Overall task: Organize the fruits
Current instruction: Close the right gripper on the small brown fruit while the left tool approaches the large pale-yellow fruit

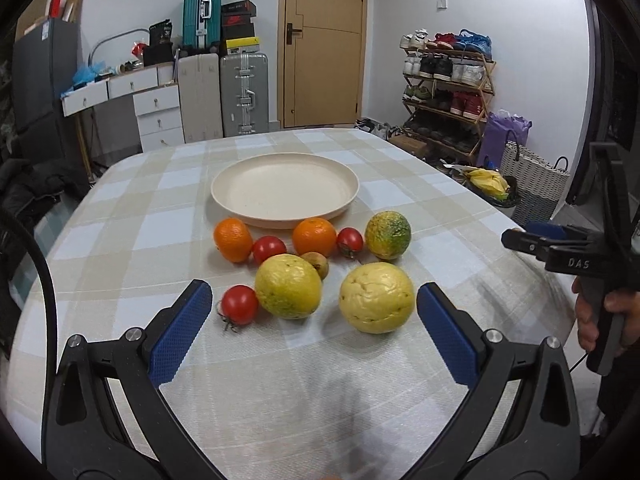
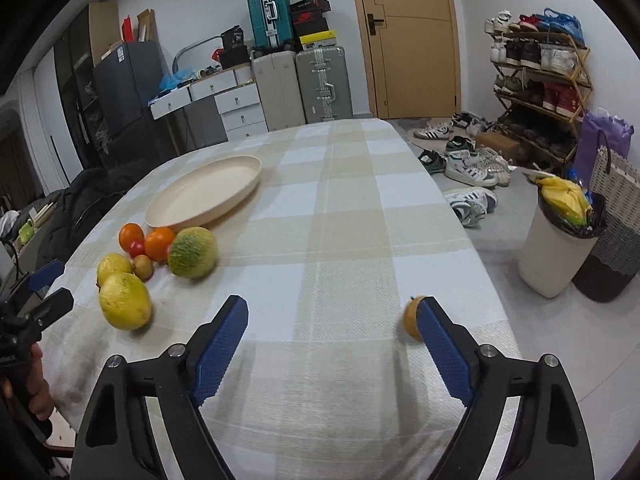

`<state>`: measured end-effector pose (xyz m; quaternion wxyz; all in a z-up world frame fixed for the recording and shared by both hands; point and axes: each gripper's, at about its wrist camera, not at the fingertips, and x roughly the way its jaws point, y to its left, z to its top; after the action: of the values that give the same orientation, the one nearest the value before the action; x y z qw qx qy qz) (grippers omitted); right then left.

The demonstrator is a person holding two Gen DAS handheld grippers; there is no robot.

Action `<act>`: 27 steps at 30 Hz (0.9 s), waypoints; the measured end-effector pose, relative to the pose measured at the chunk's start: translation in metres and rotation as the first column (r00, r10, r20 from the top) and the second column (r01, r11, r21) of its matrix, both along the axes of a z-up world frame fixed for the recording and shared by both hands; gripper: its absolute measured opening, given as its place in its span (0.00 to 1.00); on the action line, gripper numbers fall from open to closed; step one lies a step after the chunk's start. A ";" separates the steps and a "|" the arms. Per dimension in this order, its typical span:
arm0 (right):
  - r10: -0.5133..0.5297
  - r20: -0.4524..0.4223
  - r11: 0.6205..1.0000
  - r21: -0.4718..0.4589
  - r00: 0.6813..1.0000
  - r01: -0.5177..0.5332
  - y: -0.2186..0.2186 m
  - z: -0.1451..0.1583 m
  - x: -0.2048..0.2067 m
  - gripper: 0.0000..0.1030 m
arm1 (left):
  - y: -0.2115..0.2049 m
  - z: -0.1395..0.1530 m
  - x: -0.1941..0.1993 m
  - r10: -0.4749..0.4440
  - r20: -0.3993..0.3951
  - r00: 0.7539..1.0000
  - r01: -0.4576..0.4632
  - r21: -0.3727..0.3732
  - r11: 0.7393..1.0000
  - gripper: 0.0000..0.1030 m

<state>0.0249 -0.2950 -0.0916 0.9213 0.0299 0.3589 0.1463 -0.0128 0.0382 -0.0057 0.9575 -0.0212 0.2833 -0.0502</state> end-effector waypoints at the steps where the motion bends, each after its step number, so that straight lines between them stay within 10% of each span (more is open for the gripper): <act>1: -0.003 -0.015 1.000 0.005 1.000 0.003 -0.005 -0.003 0.001 0.80 | -0.001 0.000 0.001 -0.011 -0.002 1.000 0.011 -0.005 1.000 0.99; 14: -0.078 -0.101 0.997 0.011 0.992 0.080 -0.030 -0.022 0.024 0.58 | -0.015 -0.007 0.034 -0.038 -0.097 0.995 0.042 0.032 0.999 0.99; 21: -0.124 -0.127 0.992 -0.031 0.984 0.121 -0.036 -0.021 0.035 0.25 | -0.032 -0.016 0.062 -0.034 -0.108 0.994 0.036 0.019 0.999 0.99; 27: -0.113 -0.106 0.993 0.006 0.988 0.114 -0.038 -0.021 0.029 0.24 | -0.045 -0.019 0.068 -0.034 -0.108 0.994 0.036 0.022 0.999 0.99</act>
<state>0.0542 -0.3328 -0.1122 0.9077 0.0637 0.4040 0.0939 0.0551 -0.0067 -0.0250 0.9400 -0.0076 0.3354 -0.0624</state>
